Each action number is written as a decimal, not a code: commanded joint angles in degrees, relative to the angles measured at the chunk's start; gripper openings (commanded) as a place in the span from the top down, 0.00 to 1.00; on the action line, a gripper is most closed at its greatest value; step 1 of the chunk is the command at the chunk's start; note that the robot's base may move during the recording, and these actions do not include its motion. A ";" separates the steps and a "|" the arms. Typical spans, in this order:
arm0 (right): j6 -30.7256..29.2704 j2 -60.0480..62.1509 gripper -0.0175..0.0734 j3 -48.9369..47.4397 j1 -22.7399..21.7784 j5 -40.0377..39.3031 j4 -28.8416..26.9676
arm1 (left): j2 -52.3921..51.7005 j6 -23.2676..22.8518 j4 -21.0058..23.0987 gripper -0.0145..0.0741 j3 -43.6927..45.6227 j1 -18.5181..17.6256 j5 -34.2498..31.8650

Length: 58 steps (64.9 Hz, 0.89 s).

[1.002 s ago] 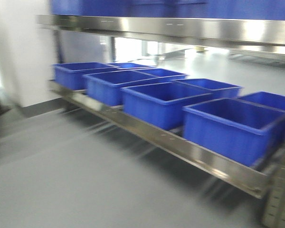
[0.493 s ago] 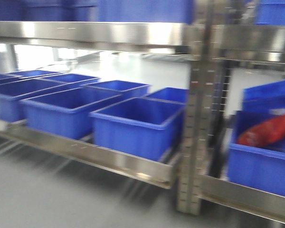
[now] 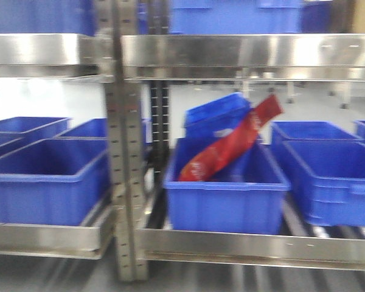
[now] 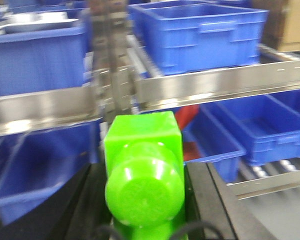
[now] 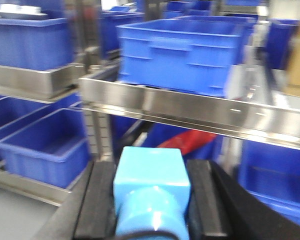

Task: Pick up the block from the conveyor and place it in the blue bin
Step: 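Turn and approach the shelf, stopping in front of a blue bin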

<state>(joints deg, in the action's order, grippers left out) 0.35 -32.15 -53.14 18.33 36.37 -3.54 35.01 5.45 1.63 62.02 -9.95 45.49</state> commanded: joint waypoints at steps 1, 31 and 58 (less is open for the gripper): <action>-0.35 0.13 0.98 -0.06 0.07 -1.29 0.32 | -0.32 -0.16 0.42 0.96 -0.03 -0.48 -1.37; -0.35 0.13 0.98 -0.06 0.07 -1.29 0.32 | -0.32 -0.16 0.42 0.96 -0.03 -0.48 -1.37; -0.35 0.13 0.98 -0.06 0.07 -1.29 0.32 | -0.32 -0.16 0.42 0.96 -0.03 -0.48 -1.37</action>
<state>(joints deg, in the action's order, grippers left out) 0.35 -32.15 -53.14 18.33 36.37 -3.54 35.01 5.45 1.63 62.02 -9.95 45.49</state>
